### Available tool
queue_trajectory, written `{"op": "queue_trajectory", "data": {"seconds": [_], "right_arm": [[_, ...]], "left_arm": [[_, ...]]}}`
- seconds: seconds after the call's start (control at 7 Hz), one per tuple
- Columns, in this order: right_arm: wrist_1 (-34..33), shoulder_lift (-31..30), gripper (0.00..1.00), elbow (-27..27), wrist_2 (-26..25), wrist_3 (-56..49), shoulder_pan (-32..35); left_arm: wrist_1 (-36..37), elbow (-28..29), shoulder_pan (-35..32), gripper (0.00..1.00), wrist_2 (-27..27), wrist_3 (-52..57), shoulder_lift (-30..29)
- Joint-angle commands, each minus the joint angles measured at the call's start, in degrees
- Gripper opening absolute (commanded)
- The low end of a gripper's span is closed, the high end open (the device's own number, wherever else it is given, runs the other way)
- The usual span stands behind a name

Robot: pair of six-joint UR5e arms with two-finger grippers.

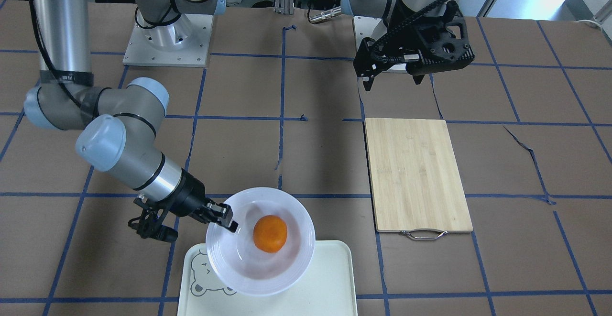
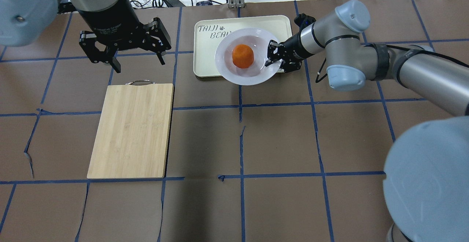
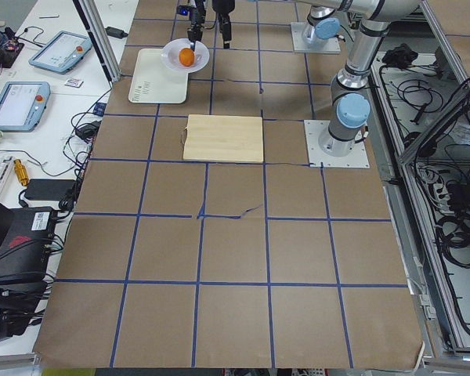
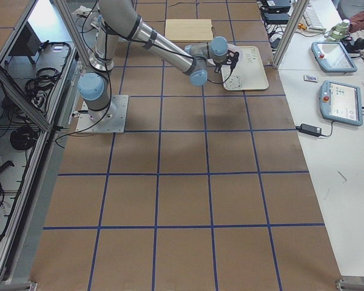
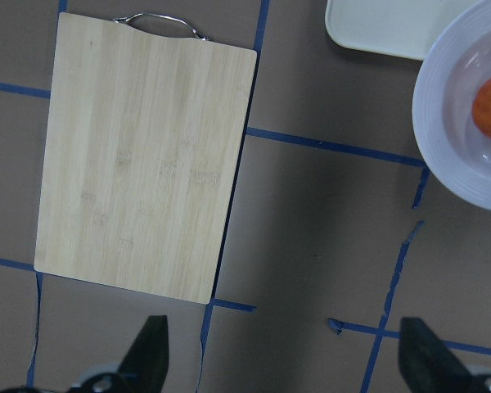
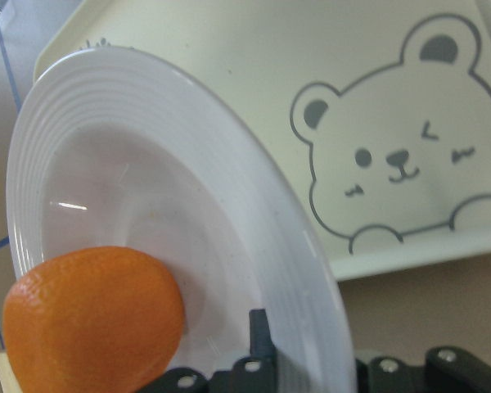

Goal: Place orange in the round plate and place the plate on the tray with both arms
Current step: 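Lift the plate with the right gripper and carry it onto the bear tray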

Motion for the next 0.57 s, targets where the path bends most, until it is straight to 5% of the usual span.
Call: {"op": "queue_trajectory", "data": {"seconds": [0.0,0.29,0.43], "right_arm": [[0.2,10.7,0.11,-11.7,0.5,0.5,0.1],[0.2,15.4,0.19,-14.1,0.1,0.0,0.1],[0.3,15.1,0.31,-14.5,-0.2,0.7,0.1]], "left_arm": [[-0.1,-0.1,0.0,1.00,0.0,0.0,0.0],[-0.1,-0.1,0.0,1.00,0.1,0.0,0.1],[-0.1,-0.1,0.0,1.00,0.0,0.0,0.2]]}}
